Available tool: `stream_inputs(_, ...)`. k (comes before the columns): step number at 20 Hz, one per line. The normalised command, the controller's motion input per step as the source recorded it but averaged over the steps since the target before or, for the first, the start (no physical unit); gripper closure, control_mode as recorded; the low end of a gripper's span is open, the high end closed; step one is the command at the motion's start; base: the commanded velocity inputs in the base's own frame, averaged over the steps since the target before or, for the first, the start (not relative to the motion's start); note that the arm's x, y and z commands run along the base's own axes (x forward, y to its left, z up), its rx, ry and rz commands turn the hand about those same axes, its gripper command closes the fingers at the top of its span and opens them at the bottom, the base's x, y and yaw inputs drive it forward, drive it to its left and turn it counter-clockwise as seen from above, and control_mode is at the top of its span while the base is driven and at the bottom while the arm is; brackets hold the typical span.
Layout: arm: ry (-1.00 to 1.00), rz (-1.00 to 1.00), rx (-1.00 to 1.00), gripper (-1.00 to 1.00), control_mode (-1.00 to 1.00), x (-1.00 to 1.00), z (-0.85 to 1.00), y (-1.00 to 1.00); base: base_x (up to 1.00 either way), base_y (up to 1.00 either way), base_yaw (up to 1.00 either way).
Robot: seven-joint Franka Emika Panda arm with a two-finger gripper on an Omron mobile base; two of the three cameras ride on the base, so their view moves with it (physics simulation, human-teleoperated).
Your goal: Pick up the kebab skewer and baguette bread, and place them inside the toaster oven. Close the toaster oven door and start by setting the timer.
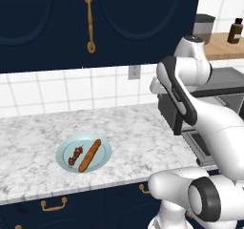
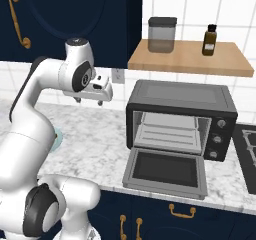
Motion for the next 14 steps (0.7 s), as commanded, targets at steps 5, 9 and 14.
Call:
stream_inputs(5, -0.26, 0.15, -0.04, -1.00, -1.00, -0.55, -0.14, -0.38, 0.00, 0.00, 0.00)
stream_inputs(9, -0.37, 0.36, -0.15, -1.00, -1.00, -0.66, -0.11, -0.44, 0.00, 0.00, 0.00)
stream_inputs(14, -0.42, 0.29, -0.13, -1.00, -1.00, -0.48, -0.26, -0.78, 0.00, 0.00, 0.00)
